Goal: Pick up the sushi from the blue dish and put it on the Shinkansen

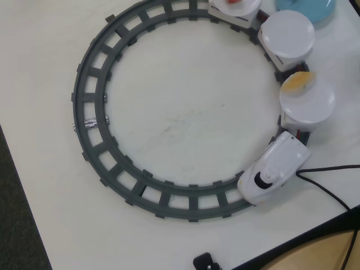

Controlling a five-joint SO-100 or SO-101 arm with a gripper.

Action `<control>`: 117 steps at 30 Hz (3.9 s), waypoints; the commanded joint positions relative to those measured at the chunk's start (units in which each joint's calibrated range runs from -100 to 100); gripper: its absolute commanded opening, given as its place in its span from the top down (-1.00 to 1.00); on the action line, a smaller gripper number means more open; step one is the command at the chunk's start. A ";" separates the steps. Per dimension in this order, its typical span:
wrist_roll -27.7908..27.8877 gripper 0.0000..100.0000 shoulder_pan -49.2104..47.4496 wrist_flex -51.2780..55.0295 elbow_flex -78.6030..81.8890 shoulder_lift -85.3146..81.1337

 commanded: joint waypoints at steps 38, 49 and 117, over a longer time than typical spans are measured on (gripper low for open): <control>19.53 0.34 0.71 -6.75 -111.12 125.59; 20.95 0.34 -3.87 -5.13 -129.97 136.78; 64.31 0.96 -50.17 8.14 -36.88 37.57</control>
